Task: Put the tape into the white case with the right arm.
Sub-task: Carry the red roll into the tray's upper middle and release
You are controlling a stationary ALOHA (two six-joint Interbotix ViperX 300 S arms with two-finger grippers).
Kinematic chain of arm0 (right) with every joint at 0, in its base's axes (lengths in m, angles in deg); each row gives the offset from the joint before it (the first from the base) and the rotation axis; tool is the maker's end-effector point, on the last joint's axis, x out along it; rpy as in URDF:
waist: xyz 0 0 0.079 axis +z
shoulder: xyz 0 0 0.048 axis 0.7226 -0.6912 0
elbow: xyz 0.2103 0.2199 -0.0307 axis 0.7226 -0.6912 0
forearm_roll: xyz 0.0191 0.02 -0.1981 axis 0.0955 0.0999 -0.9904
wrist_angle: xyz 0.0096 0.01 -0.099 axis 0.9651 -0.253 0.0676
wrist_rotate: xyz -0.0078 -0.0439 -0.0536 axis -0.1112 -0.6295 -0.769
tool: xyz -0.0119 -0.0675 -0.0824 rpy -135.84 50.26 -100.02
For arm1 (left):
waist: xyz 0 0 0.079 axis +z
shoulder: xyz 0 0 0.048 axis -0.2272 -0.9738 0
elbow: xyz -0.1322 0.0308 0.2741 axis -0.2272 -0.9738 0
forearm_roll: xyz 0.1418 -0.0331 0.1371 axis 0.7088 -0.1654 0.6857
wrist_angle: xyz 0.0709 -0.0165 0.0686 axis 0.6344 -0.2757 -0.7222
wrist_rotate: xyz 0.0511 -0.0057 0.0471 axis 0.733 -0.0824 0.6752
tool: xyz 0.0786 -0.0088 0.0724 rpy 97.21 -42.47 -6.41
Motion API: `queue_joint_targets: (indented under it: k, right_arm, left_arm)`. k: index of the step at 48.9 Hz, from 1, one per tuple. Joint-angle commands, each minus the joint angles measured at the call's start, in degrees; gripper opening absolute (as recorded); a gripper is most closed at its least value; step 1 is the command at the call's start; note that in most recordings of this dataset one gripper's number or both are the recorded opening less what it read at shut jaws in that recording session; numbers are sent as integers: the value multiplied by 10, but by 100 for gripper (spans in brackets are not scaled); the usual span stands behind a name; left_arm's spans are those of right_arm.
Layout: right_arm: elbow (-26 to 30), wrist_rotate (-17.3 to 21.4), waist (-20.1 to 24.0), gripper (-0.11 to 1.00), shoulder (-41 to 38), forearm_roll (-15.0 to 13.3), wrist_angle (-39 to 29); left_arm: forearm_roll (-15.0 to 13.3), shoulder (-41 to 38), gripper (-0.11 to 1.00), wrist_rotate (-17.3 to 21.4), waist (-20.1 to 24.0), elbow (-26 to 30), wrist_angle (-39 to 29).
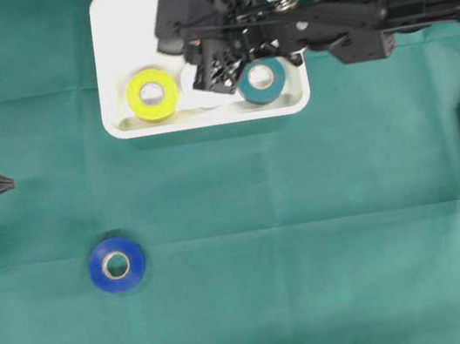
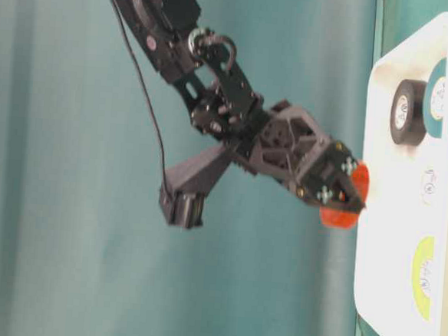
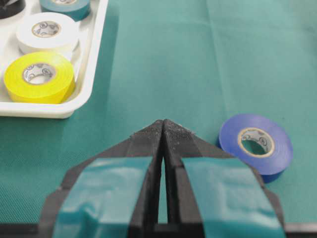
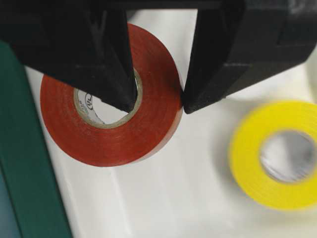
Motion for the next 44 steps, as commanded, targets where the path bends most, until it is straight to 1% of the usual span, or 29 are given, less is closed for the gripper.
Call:
queue_joint_targets:
  k: [1, 6, 8, 13, 19, 21, 22, 26, 35, 44]
  right_arm:
    - [-7, 1, -11, 2, 30, -3, 6]
    - [-20, 1, -18, 3, 31, -3, 16]
    - [-25, 1, -19, 6, 31, -3, 21]
    - [-33, 1, -19, 30, 31, -3, 36]
    - [-37, 1, -19, 68, 31, -3, 56]
    - [-38, 1, -19, 77, 31, -3, 58]
    - [-38, 1, -19, 79, 31, -3, 59]
    - [-40, 1, -19, 77, 31, -3, 57]
    - [-54, 1, -19, 76, 44, -3, 55]
    - [-115, 1, -20, 76, 100, -3, 57]
  left_arm:
    - [-1, -4, 0, 1, 2, 6, 2]
    - [0, -4, 0, 1, 3, 6, 3]
    - [-1, -4, 0, 1, 3, 6, 2]
    - [-1, -4, 0, 1, 4, 6, 3]
    - [0, -4, 0, 1, 9, 5, 3]
    - [-1, -4, 0, 1, 11, 5, 2]
    - [-1, -4, 0, 1, 11, 5, 3]
    - [-1, -4, 0, 1, 11, 5, 2]
    - [-1, -4, 0, 1, 11, 7, 2]
    - [0, -4, 0, 1, 11, 6, 2]
